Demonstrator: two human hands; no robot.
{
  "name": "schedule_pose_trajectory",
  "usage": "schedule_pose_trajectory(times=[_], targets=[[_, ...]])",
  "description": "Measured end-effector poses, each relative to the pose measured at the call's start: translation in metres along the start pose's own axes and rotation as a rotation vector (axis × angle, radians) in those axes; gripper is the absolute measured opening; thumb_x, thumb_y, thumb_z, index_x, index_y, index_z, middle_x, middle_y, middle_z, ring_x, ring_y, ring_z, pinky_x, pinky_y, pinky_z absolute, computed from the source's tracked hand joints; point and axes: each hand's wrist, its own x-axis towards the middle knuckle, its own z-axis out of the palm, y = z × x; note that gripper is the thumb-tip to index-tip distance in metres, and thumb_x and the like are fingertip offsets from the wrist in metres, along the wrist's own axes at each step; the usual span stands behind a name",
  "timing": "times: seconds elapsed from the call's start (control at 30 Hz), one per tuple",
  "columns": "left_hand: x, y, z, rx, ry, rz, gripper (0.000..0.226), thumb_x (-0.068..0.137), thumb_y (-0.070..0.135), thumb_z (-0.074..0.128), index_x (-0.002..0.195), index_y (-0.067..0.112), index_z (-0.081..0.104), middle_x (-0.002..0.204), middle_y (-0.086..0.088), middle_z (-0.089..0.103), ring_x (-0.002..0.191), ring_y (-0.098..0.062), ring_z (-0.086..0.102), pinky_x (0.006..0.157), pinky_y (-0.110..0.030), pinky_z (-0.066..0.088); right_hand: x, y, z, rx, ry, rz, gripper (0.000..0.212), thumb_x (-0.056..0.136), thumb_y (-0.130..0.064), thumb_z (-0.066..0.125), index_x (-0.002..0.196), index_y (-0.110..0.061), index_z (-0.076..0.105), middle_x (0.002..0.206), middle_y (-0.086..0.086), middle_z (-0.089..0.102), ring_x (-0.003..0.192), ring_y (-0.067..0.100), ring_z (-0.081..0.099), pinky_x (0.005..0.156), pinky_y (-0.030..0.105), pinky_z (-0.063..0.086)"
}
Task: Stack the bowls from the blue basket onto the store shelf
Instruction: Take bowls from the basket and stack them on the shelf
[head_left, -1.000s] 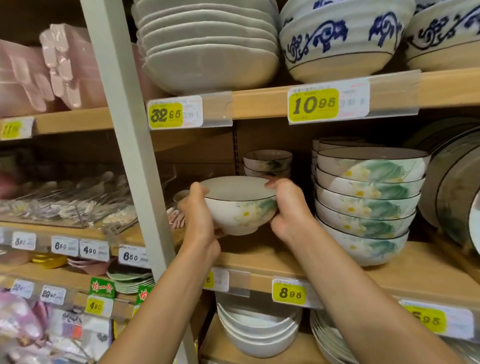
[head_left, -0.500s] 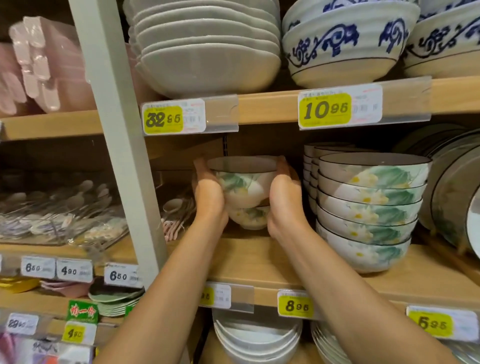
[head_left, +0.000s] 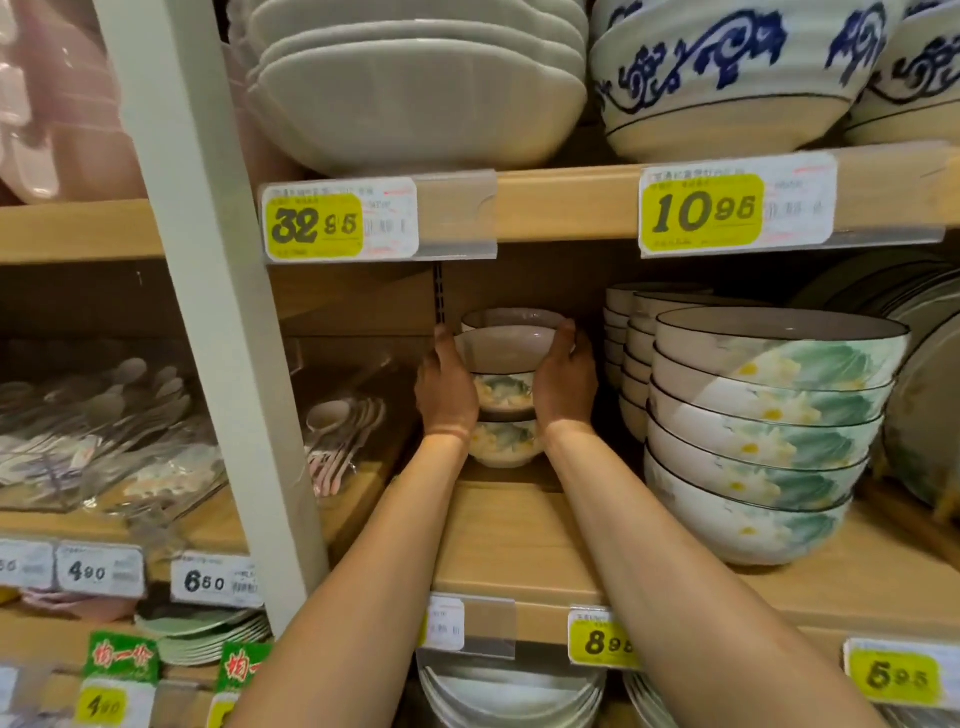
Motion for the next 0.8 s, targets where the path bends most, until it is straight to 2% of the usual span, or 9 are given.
schedule_pose_trajectory(times=[0.07, 0.13, 0.27, 0.4, 0.6, 0.8], targets=[[0.003, -0.005, 0.000, 0.010, 0.022, 0.015, 0.070, 0.094, 0.065, 0.019, 0.143, 0.022, 0.044, 0.146, -0.012, 0.046, 0.135, -0.031, 0.040, 0.115, -0.050, 0.026, -0.001, 0.005, 0.002, -0.061, -0.003, 0.025, 0.051, 0.103, -0.044, 0.025, 0.139, -0.015, 0.046, 0.139, 0.013, 0.051, 0.127, 0.030, 0.048, 0.106, 0.033, 0.035], [0.004, -0.011, 0.000, 0.047, 0.057, 0.019, 0.067, 0.097, 0.061, 0.020, 0.145, 0.020, 0.043, 0.149, -0.012, 0.043, 0.137, -0.031, 0.037, 0.116, -0.049, 0.023, -0.002, 0.011, 0.002, -0.098, -0.004, 0.044, 0.052, 0.103, -0.045, 0.023, 0.139, -0.016, 0.046, 0.139, 0.012, 0.051, 0.126, 0.030, 0.049, 0.107, 0.041, 0.037], [0.004, -0.018, 0.000, 0.099, 0.053, -0.034, 0.070, 0.096, 0.063, 0.019, 0.144, 0.018, 0.043, 0.148, -0.013, 0.043, 0.136, -0.032, 0.037, 0.115, -0.051, 0.024, 0.000, 0.018, 0.002, -0.078, -0.005, 0.098, 0.053, 0.103, -0.046, 0.022, 0.138, -0.016, 0.046, 0.139, 0.011, 0.051, 0.127, 0.029, 0.048, 0.102, 0.037, 0.037], [0.006, -0.022, 0.000, 0.110, 0.059, -0.075, 0.071, 0.097, 0.061, 0.019, 0.144, 0.014, 0.043, 0.147, -0.015, 0.043, 0.134, -0.032, 0.040, 0.114, -0.048, 0.026, -0.001, 0.024, 0.002, -0.112, -0.013, 0.119, 0.054, 0.103, -0.046, 0.021, 0.141, -0.014, 0.045, 0.141, 0.012, 0.049, 0.130, 0.029, 0.046, 0.107, 0.039, 0.035], [0.004, -0.027, 0.001, 0.116, 0.055, -0.074, 0.064, 0.099, 0.057, 0.021, 0.147, 0.018, 0.038, 0.151, -0.013, 0.037, 0.138, -0.030, 0.035, 0.112, -0.045, 0.024, -0.004, 0.028, 0.000, -0.118, -0.030, 0.158, 0.056, 0.103, -0.046, 0.021, 0.141, -0.012, 0.043, 0.139, 0.014, 0.050, 0.126, 0.031, 0.048, 0.106, 0.042, 0.038], [0.000, -0.027, -0.002, 0.200, 0.034, -0.009, 0.054, 0.104, 0.041, 0.016, 0.150, 0.017, 0.032, 0.157, -0.016, 0.025, 0.147, -0.030, 0.016, 0.115, -0.046, 0.015, -0.008, 0.029, 0.000, -0.098, -0.032, 0.143, 0.055, 0.102, -0.048, 0.020, 0.144, -0.018, 0.039, 0.143, 0.011, 0.047, 0.129, 0.030, 0.046, 0.106, 0.041, 0.038]])
